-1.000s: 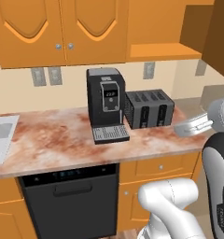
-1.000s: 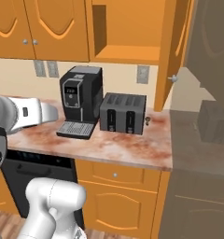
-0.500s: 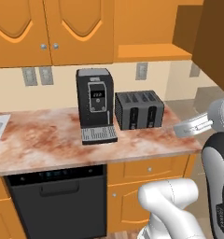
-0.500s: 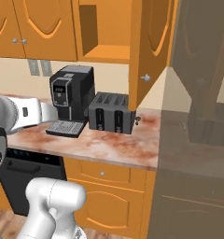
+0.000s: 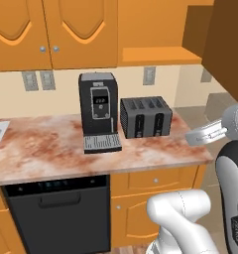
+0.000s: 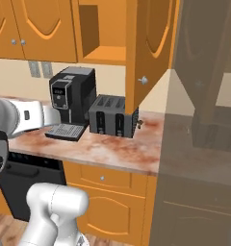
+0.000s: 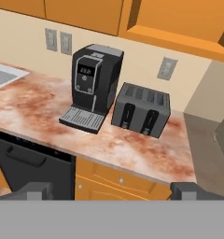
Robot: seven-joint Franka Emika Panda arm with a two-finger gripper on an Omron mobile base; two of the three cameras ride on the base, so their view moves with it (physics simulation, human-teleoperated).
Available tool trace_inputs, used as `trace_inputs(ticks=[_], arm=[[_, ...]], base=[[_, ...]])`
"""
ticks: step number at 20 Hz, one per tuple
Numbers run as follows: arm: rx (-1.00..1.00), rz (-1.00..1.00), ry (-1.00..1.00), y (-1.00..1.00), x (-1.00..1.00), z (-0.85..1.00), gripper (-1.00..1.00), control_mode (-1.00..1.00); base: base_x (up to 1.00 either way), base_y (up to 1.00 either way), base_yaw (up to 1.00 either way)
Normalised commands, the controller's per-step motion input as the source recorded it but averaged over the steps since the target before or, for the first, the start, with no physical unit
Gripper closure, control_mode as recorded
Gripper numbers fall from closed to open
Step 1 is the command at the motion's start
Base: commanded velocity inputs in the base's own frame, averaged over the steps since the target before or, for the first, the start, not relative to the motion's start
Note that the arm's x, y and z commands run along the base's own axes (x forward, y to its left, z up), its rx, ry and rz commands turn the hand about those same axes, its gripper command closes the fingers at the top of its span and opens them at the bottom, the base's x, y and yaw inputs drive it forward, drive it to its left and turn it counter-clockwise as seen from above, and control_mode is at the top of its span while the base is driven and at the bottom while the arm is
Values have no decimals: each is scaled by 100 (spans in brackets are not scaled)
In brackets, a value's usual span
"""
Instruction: Close all open cabinet doors.
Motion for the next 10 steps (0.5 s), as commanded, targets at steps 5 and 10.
trace_inputs(ticks=[5,10], arm=[[0,0,0,0,0,0,-100,100],[0,0,0,0,0,0,-100,100]], base=[[51,0,0],[57,-1,0]])
